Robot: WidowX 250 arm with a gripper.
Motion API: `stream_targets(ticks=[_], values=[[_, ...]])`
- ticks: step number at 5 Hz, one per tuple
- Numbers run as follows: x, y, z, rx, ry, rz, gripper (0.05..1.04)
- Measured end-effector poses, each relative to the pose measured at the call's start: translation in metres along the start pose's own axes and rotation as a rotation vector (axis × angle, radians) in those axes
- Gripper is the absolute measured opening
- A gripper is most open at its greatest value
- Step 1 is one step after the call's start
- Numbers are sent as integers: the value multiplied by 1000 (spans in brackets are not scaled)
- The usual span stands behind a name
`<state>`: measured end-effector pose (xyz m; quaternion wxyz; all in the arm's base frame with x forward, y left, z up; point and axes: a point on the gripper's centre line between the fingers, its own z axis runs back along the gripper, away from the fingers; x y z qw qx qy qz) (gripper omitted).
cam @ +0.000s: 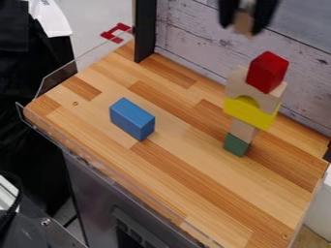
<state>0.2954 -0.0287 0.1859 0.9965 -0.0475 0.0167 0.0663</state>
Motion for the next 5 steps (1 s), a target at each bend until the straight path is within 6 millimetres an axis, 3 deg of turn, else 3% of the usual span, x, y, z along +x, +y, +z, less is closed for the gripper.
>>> stream_targets(ticks=[1,2,5], values=[[-3,40,-15,26,26,108,442],[5,66,-42,61,69,201,442],[27,112,-102,43,119,263,442]])
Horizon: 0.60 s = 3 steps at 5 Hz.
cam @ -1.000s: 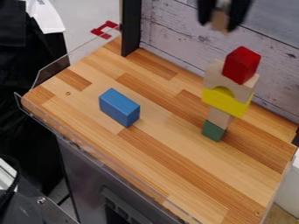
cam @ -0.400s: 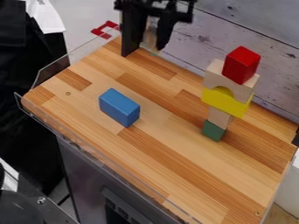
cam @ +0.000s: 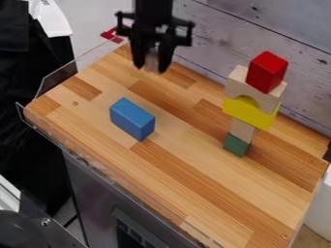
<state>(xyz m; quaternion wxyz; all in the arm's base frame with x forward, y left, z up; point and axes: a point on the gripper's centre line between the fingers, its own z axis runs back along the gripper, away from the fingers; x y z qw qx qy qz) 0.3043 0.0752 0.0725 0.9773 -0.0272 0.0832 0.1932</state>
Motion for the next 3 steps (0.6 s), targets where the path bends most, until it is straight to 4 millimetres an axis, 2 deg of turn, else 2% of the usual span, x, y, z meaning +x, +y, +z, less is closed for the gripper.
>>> stream_targets(ticks=[1,2,3], values=[[8,15,-27,-5,52,-4,442],[19,19,-45,-17,96,-28,442],[32,18,-53,-23,114,-63,443]])
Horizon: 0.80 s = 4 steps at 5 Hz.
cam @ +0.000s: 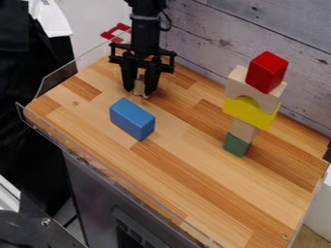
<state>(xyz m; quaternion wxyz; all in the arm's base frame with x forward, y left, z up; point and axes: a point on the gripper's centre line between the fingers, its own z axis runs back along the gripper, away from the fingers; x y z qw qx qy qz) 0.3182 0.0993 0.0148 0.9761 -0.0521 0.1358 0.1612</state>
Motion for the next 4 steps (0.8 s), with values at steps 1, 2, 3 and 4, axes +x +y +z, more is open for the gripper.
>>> stream_targets(ticks=[1,2,3,4], values=[[7,0,1,2,-8,-21,443],[8,-3,0,8,-7,-41,516],[5,-6,-1,2,-14,-51,830],[-10,-11,36,-10,-137,-62,1003]])
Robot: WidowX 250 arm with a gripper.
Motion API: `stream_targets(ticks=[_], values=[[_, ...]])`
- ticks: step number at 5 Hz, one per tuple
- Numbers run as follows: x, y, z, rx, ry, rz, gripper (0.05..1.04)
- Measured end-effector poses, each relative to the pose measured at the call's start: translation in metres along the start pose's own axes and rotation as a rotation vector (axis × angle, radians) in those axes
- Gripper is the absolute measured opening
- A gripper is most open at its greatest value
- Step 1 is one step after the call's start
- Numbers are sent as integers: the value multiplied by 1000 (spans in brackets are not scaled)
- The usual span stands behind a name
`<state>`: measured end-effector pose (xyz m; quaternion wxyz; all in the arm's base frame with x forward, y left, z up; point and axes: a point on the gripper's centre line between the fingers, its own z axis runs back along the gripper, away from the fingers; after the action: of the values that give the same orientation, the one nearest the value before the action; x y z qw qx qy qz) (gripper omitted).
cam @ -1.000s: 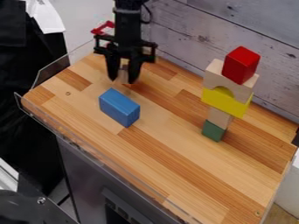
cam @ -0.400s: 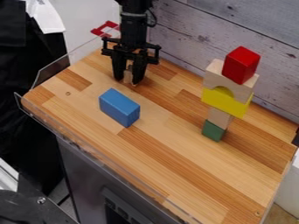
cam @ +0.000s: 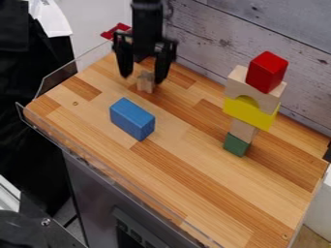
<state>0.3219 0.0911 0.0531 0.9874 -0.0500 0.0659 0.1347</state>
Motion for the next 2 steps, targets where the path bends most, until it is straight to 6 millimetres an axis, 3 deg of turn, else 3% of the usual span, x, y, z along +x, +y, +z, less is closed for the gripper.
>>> stream_targets(ticks=[1,2], values=[[-16,-10,39,7,-102,-26,999],[-33,-27,62,33,-146,-78,999]])
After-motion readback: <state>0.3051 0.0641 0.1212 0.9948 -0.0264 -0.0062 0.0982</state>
